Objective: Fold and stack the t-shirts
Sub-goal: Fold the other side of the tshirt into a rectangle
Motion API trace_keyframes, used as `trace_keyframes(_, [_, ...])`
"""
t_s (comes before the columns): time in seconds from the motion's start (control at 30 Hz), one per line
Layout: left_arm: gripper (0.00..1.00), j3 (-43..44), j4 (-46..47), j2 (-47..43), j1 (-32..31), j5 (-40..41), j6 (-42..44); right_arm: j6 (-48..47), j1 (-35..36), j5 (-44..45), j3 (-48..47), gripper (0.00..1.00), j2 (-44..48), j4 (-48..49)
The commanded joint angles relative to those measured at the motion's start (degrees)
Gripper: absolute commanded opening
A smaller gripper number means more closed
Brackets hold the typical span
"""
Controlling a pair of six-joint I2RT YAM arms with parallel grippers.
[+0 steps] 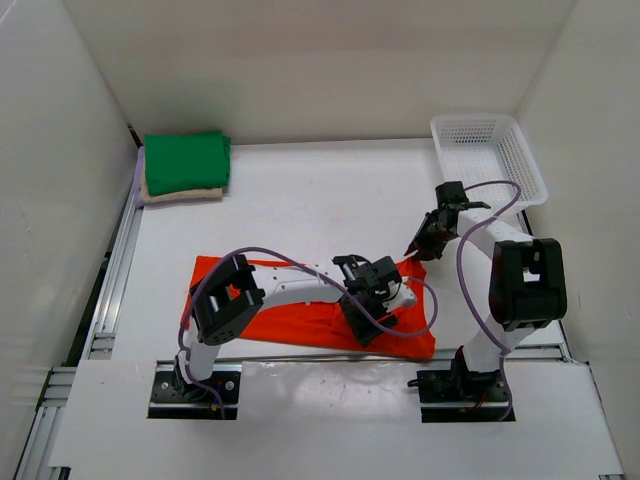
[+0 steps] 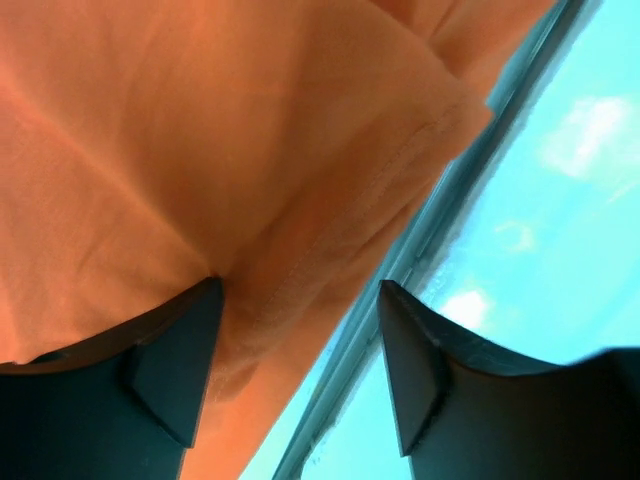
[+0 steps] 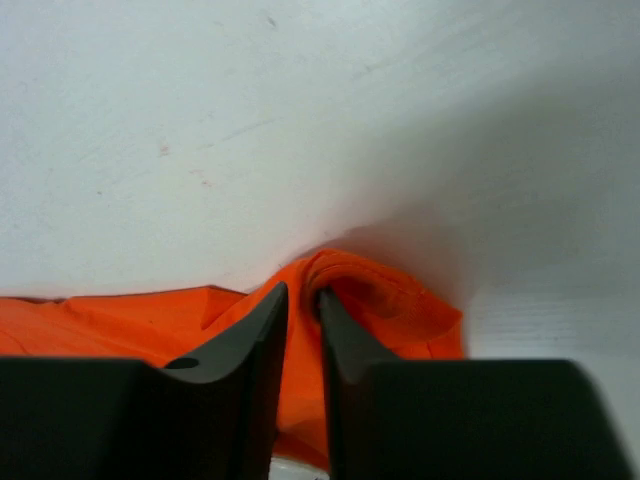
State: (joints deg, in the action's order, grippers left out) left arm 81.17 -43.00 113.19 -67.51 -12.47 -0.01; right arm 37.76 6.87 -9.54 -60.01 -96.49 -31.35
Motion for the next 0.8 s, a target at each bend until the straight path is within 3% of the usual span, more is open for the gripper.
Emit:
trace_keyframes(0.0, [0.76, 6.2, -2.3, -0.7, 0.5, -0.9, 0.0, -2.3, 0.5, -1.0, -2.4, 0.32, 1.6, 2.3])
trace_keyframes(0.1, [0.78, 11.1, -3.9, -1.2, 1.1, -1.4, 0.0, -3.7, 1.1, -1.0, -3.0, 0.39, 3.4, 1.6])
trace_keyframes(0.27, [0.78, 15.8, -8.4, -2.4, 1.8, -2.8, 0.0, -4.9, 1.7, 1.6, -3.0, 0.39, 8.3, -2.9])
trace_keyframes(0.4, [0.78, 14.6, -9.1, -8.5, 5.4, -5.4, 0.0, -4.9, 4.2, 5.6, -1.8, 0.39, 13.2, -6.5])
trace_keyframes(0.57, [0.80, 6.1, -9.1, -12.7, 14.9, -3.4, 0.0, -2.4, 5.4, 11.6, 0.5, 0.38, 17.6, -10.0])
trace_keyframes(0.77, [0.80, -3.2, -6.0, -14.5, 31.8, 4.0, 0.0, -1.0, 9.3, 7.1, 3.0, 0.23, 17.0, -7.9])
